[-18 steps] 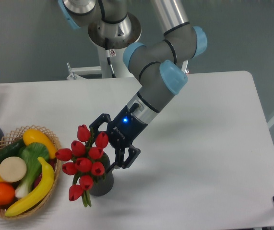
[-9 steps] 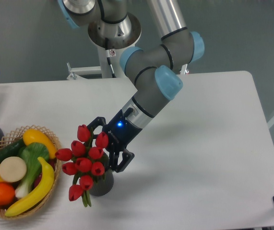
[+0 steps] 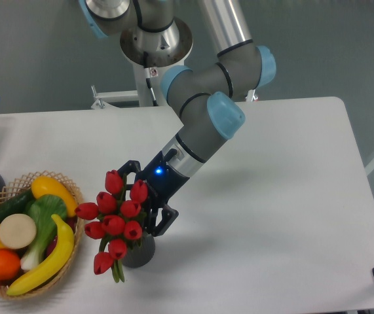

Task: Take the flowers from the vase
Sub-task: 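Close the gripper on the bunch of tulip stems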

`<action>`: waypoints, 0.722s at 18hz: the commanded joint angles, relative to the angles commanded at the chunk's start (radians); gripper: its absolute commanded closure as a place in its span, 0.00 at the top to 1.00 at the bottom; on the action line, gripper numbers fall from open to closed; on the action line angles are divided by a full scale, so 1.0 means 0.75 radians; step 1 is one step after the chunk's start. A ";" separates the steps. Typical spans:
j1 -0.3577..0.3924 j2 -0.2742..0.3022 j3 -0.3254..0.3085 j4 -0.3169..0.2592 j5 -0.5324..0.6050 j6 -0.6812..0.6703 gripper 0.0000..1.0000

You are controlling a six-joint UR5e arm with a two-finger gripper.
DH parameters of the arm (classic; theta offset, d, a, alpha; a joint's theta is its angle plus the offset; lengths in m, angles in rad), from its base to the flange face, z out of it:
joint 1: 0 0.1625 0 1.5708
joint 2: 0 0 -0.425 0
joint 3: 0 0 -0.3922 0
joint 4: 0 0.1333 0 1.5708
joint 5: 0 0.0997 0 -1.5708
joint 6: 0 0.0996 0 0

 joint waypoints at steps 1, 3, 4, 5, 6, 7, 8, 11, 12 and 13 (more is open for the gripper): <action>0.000 -0.002 0.000 0.000 0.000 0.000 0.95; 0.000 -0.002 -0.002 0.000 0.000 0.000 0.87; 0.000 0.000 -0.002 0.000 0.000 0.000 0.82; 0.000 -0.002 -0.002 0.000 0.000 0.000 0.80; 0.000 -0.002 -0.002 0.000 0.000 0.000 0.75; 0.000 -0.002 -0.004 0.000 0.000 0.000 0.69; 0.000 0.000 -0.008 0.000 0.000 0.000 0.66; 0.000 0.000 -0.006 0.002 0.000 0.000 0.59; 0.000 0.000 -0.006 0.000 0.000 0.000 0.56; 0.000 0.000 -0.006 0.000 -0.002 -0.006 0.49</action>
